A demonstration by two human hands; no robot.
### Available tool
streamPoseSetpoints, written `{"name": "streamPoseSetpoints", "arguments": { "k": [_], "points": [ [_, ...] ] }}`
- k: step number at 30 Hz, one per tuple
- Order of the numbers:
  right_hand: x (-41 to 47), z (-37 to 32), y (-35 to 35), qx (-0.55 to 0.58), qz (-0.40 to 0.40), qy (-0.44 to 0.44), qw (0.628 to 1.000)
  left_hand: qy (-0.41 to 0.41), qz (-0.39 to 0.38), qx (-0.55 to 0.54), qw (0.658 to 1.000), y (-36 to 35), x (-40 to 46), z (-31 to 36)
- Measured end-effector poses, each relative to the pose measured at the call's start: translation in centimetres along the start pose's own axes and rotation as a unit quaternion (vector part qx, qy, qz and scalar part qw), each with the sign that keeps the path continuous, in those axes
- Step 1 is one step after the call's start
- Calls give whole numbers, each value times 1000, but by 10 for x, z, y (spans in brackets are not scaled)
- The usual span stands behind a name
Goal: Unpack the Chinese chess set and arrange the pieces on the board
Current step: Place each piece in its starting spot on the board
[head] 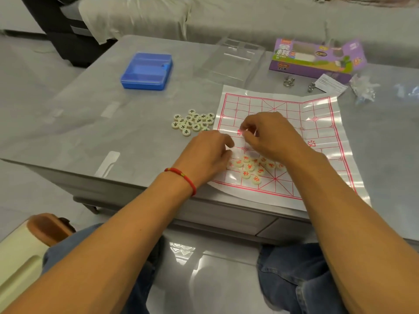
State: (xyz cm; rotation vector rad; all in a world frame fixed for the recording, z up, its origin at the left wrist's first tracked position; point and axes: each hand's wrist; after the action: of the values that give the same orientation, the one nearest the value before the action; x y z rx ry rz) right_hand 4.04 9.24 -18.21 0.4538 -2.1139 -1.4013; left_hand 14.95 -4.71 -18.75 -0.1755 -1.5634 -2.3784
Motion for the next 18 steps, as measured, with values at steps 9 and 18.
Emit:
{"name": "streamPoseSetpoints", "arguments": {
  "k": [9,18],
  "points": [
    [30,-54,-37,-15,8,103,995,148,56,88,983,27,4,-70],
    [40,-67,-52,-30,3,91,995,7,-69,-14,997,27,-11,-53]
  ]
}}
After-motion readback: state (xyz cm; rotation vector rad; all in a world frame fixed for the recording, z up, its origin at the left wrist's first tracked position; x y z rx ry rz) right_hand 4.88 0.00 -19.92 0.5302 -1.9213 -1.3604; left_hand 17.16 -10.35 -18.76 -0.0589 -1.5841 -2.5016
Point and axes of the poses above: each hand's wrist, its own x-axis towards the middle knuckle, its own y-axis out of the back of the hand, z = x × y, and after that the axes turned 11 degrees about z, right-handed
